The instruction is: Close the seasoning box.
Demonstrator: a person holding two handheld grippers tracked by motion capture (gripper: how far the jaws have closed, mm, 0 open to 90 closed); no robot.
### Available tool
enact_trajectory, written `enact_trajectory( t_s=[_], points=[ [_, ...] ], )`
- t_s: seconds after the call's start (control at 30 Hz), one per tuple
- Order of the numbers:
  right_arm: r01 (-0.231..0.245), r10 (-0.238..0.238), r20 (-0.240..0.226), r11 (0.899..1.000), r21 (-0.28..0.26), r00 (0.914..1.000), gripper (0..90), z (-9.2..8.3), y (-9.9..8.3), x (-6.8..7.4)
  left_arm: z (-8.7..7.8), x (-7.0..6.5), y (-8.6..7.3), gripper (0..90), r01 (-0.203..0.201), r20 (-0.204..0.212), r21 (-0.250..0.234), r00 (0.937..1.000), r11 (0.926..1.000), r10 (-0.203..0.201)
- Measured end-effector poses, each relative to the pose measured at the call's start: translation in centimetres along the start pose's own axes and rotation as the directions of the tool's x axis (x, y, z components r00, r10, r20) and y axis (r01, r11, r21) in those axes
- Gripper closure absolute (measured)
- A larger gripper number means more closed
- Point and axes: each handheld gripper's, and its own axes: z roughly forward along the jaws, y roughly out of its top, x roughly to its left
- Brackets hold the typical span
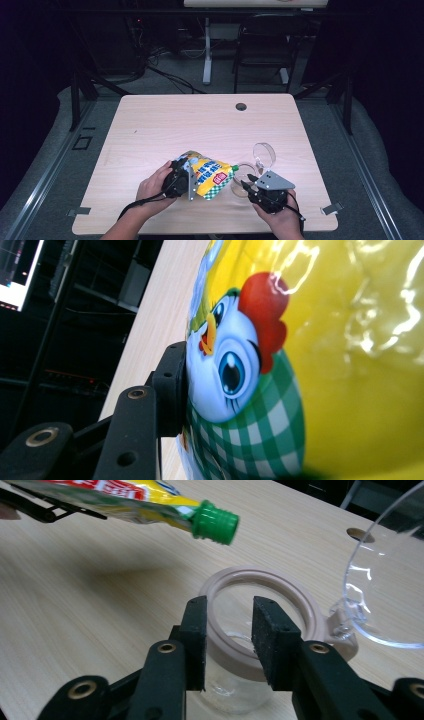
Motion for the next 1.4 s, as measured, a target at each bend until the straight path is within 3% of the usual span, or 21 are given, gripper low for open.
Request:
enact_trajectory(
  t_s=[0.43,0.53,0.83,1.07,1.4],
  points=[
    [0.045,-0.044,0.017,0.997,-0.057,0.9989,71.4,-0.3,0.0,1.1,-0.4,0.1,0.7,54.8,-0.043,-0.022,0.008,0.9988,0.9991,0.043],
    [0.055,-0.054,0.013,0.996,-0.064,0.9985,71.4,-0.2,0.1,1.3,-0.3,-0.1,0.9,54.8,-0.086,-0.029,0.024,0.9958,0.9960,0.086],
    [0.069,-0.067,0.029,0.996,-0.059,0.9973,70.6,-0.1,0.1,1.4,-0.1,-0.4,1.4,54.8,-0.117,-0.035,0.025,0.9925,0.9929,0.117],
    [0.075,-0.073,0.032,0.995,-0.070,0.9968,69.7,0.0,0.1,1.7,-0.2,-0.7,1.6,54.9,-0.157,-0.052,0.042,0.9859,0.9867,0.159],
    [0.104,-0.103,0.018,0.992,-0.065,0.9945,73.7,0.1,0.1,2.1,0.0,-0.9,1.7,54.9,-0.178,-0.065,0.042,0.9813,0.9831,0.181]
  ],
)
